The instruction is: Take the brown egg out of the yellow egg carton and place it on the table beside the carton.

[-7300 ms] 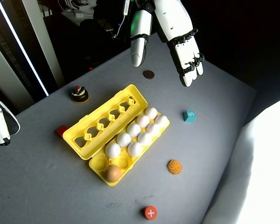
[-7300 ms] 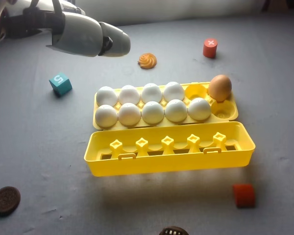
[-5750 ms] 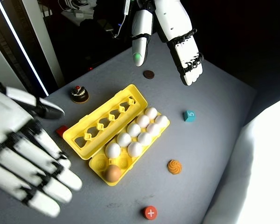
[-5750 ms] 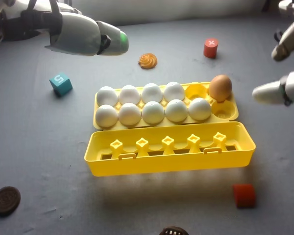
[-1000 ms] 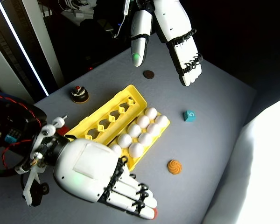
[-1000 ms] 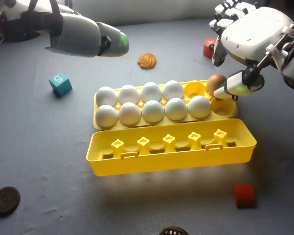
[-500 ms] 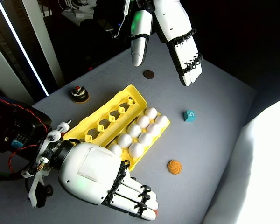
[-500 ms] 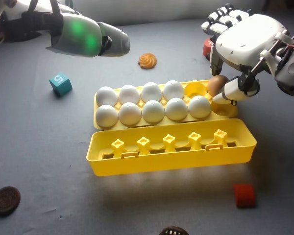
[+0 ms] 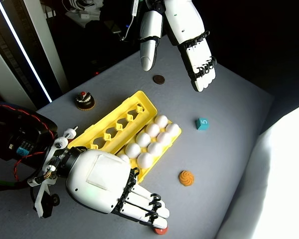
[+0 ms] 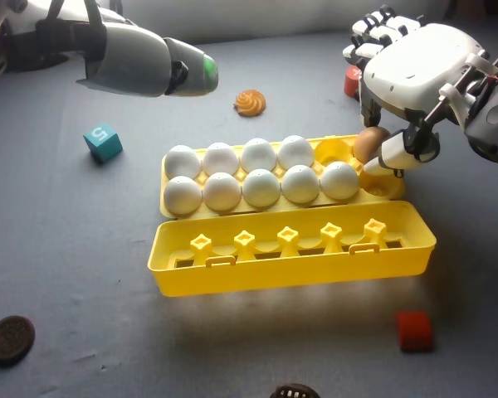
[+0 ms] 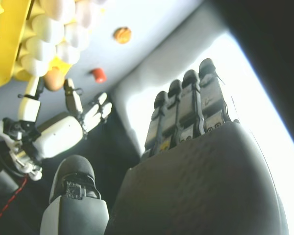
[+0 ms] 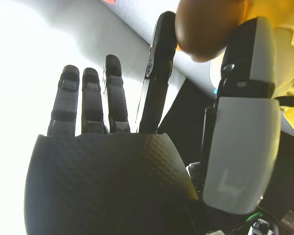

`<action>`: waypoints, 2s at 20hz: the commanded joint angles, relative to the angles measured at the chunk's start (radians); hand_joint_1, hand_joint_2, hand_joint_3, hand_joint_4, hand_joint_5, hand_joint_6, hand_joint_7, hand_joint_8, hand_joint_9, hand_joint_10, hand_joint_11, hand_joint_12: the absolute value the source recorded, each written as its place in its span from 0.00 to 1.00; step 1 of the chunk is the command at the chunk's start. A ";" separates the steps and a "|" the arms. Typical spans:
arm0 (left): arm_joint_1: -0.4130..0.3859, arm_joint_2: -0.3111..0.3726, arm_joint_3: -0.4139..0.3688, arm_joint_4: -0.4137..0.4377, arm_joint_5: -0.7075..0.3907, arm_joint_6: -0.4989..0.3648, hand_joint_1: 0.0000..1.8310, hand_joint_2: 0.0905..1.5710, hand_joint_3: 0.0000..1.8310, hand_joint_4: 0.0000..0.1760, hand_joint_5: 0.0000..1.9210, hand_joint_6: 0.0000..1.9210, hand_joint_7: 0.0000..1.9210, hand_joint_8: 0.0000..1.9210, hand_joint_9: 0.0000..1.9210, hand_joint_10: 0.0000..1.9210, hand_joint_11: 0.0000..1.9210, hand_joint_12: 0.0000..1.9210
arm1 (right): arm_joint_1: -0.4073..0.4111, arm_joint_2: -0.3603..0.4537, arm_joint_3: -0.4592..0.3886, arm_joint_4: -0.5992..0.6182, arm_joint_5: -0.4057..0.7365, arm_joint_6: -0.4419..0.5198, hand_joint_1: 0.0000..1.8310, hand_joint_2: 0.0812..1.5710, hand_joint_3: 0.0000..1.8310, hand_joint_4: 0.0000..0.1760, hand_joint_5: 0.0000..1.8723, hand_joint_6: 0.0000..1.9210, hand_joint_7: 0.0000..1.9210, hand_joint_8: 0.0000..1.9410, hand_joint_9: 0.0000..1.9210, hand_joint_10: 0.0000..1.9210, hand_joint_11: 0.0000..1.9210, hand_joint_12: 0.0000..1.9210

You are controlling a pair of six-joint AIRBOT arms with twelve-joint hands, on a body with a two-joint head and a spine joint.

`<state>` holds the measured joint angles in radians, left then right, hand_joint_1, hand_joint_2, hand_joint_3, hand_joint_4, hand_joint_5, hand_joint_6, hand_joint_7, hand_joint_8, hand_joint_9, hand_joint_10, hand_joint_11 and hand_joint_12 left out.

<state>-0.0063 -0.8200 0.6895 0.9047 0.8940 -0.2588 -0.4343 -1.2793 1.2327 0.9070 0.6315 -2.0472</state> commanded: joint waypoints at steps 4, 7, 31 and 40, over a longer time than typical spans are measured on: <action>-0.008 0.003 0.001 0.070 -0.040 -0.001 0.00 0.66 0.00 0.00 0.02 0.01 0.02 0.01 0.01 0.01 0.02 0.01 | 0.041 0.014 -0.008 -0.041 0.096 -0.013 0.62 0.59 0.00 0.59 0.80 0.02 0.13 0.00 0.00 0.00 0.00 0.00; -0.008 0.003 0.001 0.070 -0.040 -0.001 0.00 0.66 0.00 0.00 0.02 0.01 0.02 0.00 0.01 0.00 0.01 0.01 | 0.063 0.033 -0.025 -0.041 0.100 -0.018 0.62 0.59 0.00 0.70 0.80 0.02 0.13 0.00 0.00 0.00 0.00 0.00; -0.008 0.003 0.002 0.070 -0.037 -0.001 0.00 0.67 0.00 0.00 0.03 0.01 0.03 0.01 0.02 0.00 0.02 0.01 | -0.080 0.099 0.015 -0.045 0.117 -0.048 0.61 0.59 0.00 0.99 0.80 0.01 0.16 0.00 0.02 0.00 0.00 0.00; -0.008 0.003 0.001 0.070 -0.037 -0.001 0.00 0.66 0.00 0.00 0.03 0.00 0.02 0.00 0.01 0.00 0.01 0.01 | -0.080 0.050 0.018 -0.077 0.129 -0.050 0.43 0.51 0.00 0.79 0.56 0.00 0.10 0.00 0.00 0.00 0.00 0.00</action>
<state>-0.0063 -0.8200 0.6895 0.9047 0.8967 -0.2588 -0.5163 -1.2366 1.2472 0.8669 0.6605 -2.0941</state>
